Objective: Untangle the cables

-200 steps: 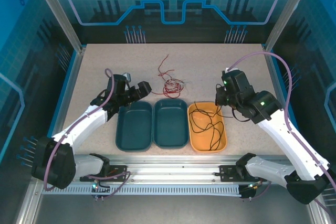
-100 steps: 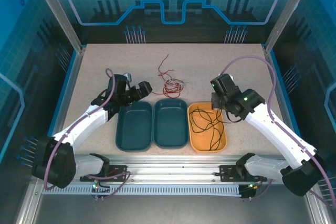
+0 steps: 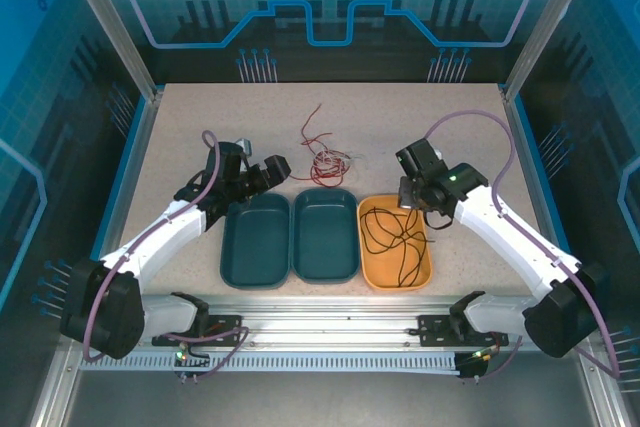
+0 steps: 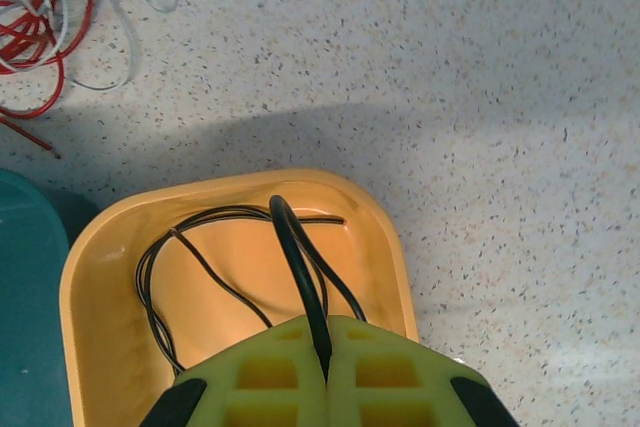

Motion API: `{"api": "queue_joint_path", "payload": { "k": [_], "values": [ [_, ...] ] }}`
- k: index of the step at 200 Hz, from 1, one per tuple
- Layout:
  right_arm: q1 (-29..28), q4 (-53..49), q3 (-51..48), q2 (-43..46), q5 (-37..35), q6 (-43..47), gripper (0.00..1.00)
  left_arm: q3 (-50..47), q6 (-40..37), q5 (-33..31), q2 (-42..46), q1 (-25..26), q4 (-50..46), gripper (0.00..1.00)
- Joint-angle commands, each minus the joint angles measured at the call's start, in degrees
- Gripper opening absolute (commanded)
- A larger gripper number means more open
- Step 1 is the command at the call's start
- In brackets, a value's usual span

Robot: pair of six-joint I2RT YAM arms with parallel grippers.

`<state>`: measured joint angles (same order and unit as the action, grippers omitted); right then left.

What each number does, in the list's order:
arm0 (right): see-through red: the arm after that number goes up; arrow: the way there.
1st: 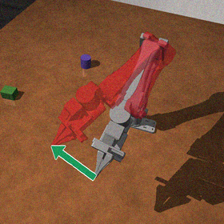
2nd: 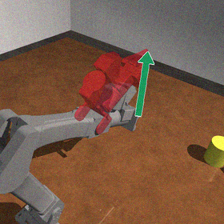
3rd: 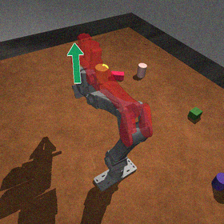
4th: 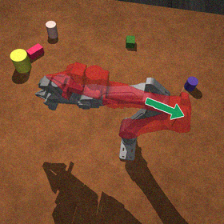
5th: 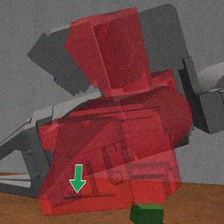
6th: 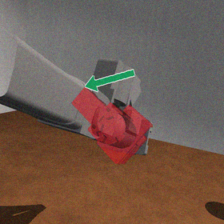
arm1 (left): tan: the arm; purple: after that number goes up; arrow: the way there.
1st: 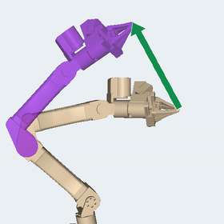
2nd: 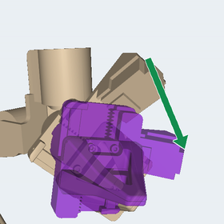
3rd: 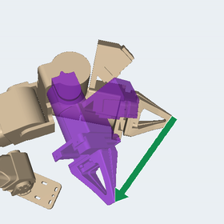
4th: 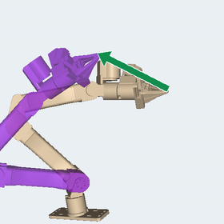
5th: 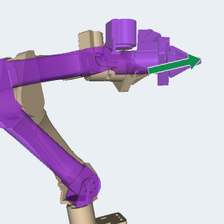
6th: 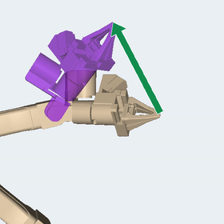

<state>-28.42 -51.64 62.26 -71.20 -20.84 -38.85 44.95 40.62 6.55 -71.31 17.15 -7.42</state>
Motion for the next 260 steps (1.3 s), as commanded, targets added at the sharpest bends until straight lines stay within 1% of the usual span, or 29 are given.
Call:
{"api": "queue_joint_path", "payload": {
  "k": [1,39,74,129,165,195,220,260],
  "values": [
    [1.45,-1.42,-1.09,-0.66,5.10,-2.66,0.00,-0.42,0.69,1.35,-0.33,0.34,0.13,0.99],
    [1.53,-3.89,0.13,-1.57,8.24,-2.68,0.00,-0.28,0.52,1.36,-0.45,0.34,0.12,0.99],
    [1.39,-5.75,-0.37,-3.36,6.87,-2.85,0.00,-0.44,0.60,1.53,-0.50,0.30,0.21,0.99],
    [0.07,-1.68,-3.88,-5.81,7.61,-4.65,0.00,-0.48,0.49,1.34,-0.08,0.34,-0.36,0.99],
    [-0.75,0.03,-4.13,-8.75,6.25,-4.68,0.00,-0.82,0.64,1.23,0.39,0.37,-0.48,0.99],
    [-0.69,2.32,-4.60,-10.99,6.34,-3.92,0.00,-1.28,1.00,1.19,0.64,0.42,-0.17,0.99],
    [-0.49,3.96,-4.59,-12.93,5.08,-3.01,0.00,-1.41,1.04,1.12,0.64,0.43,-0.07,0.99],
    [0.46,6.00,-4.72,-15.57,6.20,-1.71,0.04,-1.44,0.89,0.57,0.99,0.43,-0.46,0.99]
  ]
}}
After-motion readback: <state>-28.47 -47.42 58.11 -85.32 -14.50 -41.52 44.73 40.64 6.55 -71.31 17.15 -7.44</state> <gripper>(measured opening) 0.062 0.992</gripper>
